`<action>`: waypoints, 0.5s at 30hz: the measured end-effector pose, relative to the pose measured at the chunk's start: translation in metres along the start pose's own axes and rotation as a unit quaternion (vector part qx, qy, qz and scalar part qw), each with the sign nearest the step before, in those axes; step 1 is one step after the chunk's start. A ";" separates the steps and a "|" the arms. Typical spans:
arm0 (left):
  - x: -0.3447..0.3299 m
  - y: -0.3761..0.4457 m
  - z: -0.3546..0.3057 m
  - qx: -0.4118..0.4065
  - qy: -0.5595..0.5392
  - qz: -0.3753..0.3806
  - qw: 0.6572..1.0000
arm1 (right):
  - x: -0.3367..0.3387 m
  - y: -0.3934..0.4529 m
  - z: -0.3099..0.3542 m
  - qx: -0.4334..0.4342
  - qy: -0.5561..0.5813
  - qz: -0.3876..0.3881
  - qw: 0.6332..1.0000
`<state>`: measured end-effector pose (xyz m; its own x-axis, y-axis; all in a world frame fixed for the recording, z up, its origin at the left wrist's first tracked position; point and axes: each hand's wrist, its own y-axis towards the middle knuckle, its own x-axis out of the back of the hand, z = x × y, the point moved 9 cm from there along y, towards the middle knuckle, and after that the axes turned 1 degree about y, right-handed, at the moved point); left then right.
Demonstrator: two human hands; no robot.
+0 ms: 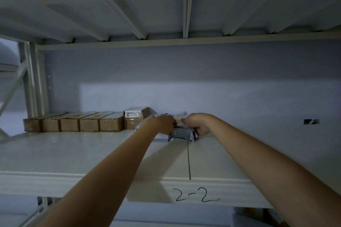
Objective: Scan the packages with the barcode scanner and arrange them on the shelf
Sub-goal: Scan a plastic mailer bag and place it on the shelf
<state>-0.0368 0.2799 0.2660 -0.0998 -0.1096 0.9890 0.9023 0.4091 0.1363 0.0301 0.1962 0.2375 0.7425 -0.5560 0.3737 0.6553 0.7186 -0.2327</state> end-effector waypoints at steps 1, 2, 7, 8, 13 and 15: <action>-0.002 0.003 0.003 -0.002 -0.012 -0.013 1.000 | 0.001 0.003 0.000 0.003 -0.006 -0.004 1.000; -0.004 0.005 0.005 -0.004 -0.020 -0.028 0.999 | 0.003 0.005 0.000 0.007 -0.014 -0.009 1.000; -0.003 0.010 0.008 -0.015 -0.018 -0.044 0.999 | 0.010 0.014 -0.002 0.025 -0.001 -0.031 0.999; -0.001 0.009 0.006 -0.016 -0.016 -0.046 0.999 | 0.010 0.014 -0.003 0.027 0.005 -0.031 0.999; 0.001 -0.001 0.003 -0.008 -0.045 -0.061 0.997 | 0.018 0.008 -0.002 0.053 -0.008 -0.064 0.997; 0.012 -0.011 0.005 -0.007 -0.099 -0.092 0.991 | 0.032 -0.005 0.006 0.076 -0.088 -0.129 0.985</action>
<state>-0.0498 0.2787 0.2762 -0.3426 -0.0007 0.9395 0.8670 0.3850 0.3164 0.0503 0.1774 0.2561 0.5090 -0.6570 0.5561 0.7812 0.6239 0.0221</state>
